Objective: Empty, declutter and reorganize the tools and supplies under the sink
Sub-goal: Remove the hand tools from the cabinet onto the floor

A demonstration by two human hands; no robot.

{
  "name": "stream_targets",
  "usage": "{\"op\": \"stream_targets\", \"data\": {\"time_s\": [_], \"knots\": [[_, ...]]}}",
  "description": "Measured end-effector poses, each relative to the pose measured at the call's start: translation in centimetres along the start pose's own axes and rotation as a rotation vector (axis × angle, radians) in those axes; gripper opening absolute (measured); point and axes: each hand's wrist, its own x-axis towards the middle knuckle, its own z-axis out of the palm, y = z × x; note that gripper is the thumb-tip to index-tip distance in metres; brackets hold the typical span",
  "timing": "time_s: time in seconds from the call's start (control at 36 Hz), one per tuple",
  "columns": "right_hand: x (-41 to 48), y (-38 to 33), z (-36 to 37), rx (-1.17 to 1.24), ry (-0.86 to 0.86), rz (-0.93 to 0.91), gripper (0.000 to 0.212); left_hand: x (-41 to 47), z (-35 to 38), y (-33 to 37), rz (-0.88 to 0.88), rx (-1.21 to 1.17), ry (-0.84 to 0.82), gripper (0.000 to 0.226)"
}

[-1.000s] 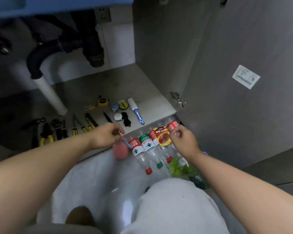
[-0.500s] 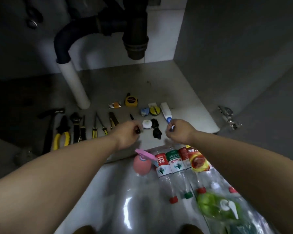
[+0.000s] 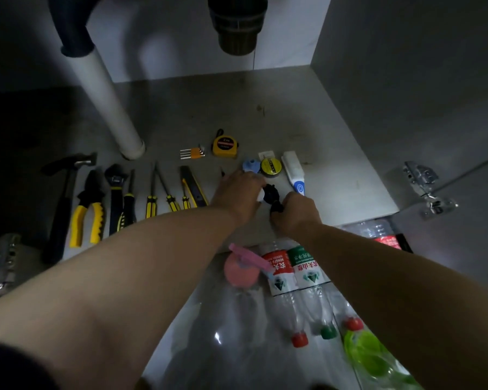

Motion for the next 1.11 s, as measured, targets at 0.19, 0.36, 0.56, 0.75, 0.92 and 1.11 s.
{"op": "stream_targets", "data": {"time_s": [0.19, 0.36, 0.56, 0.75, 0.92, 1.11], "knots": [[-1.0, 0.2, -2.8, 0.157, 0.023, -0.049, 0.018, -2.8, -3.0, -2.0, 0.028, -0.185, -0.062, 0.034], [-5.5, -4.1, -7.3, 0.570, -0.206, -0.284, 0.020, -8.3, -8.1, -5.4, 0.044, -0.150, -0.036, 0.032], [-12.1, -7.6, -5.9, 0.404, -0.739, -0.211, 0.011, -17.8, -7.4, -7.7, -0.132, -0.148, -0.056, 0.029], [-16.0, -3.8, 2.8, 0.078, -0.865, 0.003, 0.020, -25.2, -0.6, -10.5, -0.419, -0.382, -0.323, 0.029], [-17.1, 1.8, 9.2, 0.240, -0.566, 0.293, 0.013, -26.6, 4.8, -13.7, -0.652, -0.572, -0.166, 0.021], [-16.7, 4.6, 11.5, 0.311, -0.382, 0.423, 0.029, -26.1, 9.0, -14.4, -0.792, -0.523, -0.086, 0.033]]}}
